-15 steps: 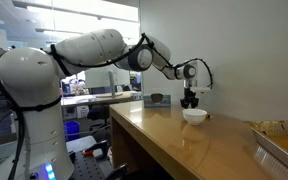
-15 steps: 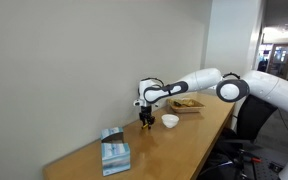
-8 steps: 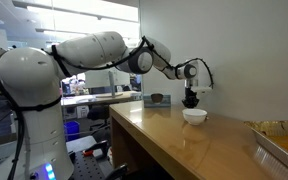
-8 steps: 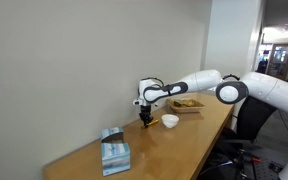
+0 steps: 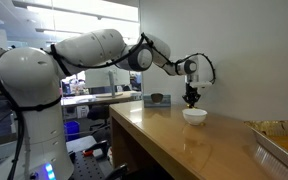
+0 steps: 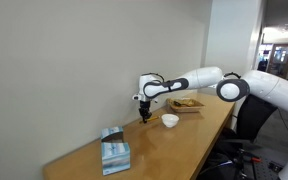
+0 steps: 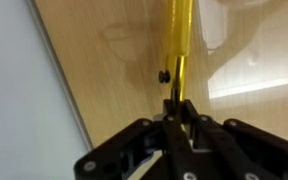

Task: Pick up the pen and put it in the bowl

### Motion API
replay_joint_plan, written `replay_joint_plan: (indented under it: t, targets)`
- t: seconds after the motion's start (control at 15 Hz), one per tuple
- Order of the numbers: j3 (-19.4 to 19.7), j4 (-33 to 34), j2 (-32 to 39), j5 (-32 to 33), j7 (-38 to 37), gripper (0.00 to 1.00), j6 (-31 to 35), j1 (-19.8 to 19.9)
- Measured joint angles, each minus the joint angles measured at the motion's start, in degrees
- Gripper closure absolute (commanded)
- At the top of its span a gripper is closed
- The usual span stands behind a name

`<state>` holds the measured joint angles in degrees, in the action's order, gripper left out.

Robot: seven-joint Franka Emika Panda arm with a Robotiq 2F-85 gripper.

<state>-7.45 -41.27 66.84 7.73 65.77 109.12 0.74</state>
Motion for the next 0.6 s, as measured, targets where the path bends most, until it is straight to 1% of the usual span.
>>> replay_joint_plan:
  t: [0.33, 0.47, 0.6]
  targets:
    - [-0.1, -0.5, -3.4, -0.2, -4.1, 0.97, 0.0, 0.2]
    - [-0.1, -0.7, -5.0, -1.2, -5.9, 0.97, -0.5, 1.3]
    - [-0.5, -1.3, -6.8, -3.5, -7.2, 0.97, -1.2, 3.2]
